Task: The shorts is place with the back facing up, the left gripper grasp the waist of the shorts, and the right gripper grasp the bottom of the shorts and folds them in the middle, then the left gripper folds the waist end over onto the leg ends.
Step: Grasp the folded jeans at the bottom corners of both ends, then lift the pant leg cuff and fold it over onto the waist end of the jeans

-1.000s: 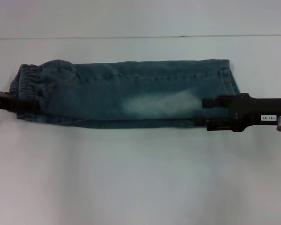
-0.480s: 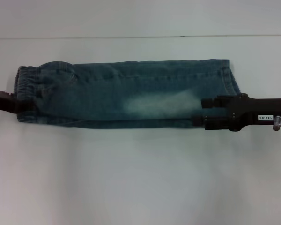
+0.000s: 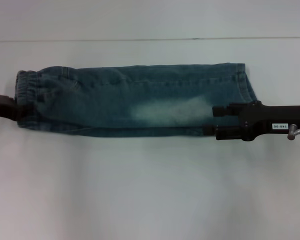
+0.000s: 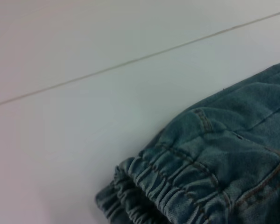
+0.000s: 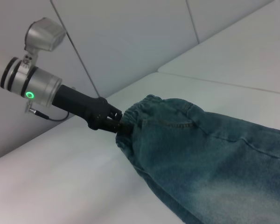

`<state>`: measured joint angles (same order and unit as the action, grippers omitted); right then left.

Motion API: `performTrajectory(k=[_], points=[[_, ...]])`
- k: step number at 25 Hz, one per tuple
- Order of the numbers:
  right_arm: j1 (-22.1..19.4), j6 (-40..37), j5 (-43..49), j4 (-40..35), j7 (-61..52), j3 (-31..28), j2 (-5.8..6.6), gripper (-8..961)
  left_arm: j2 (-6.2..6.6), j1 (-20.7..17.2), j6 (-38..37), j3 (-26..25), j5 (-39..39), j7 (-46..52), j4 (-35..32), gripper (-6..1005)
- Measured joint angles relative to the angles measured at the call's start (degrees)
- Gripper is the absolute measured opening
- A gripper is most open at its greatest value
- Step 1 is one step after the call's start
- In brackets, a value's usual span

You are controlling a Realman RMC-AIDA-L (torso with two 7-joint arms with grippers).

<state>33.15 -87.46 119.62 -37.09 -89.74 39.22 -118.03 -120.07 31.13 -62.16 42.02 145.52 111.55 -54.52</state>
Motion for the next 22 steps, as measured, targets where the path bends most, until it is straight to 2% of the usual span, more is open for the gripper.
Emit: performTrajectory(k=[4,11,15,22], points=[[0.1,0.0,0.0,0.0,-0.3,0.0,0.0,766,-0.88,-0.8,-0.7,0.0,-0.1,-0.7,-2.7,277],[0.5,0.0,0.1,0.0,-2.0,1.2,0.1,731,-0.89,-0.7,-3.8,0.0,-0.3,-0.7,-4.1,216],[0.8,0.3,0.2,0.1,-3.2,3.7,0.11,638,-1.18,-0.6,-6.2,0.0,-0.4,-0.7,-6.6,182],[1.4,2.0,0.2,0.7,-2.6,3.9,-0.43,476,-1.22,0.7,-11.8,0.0,-0.4,0.2,-10.5,139]])
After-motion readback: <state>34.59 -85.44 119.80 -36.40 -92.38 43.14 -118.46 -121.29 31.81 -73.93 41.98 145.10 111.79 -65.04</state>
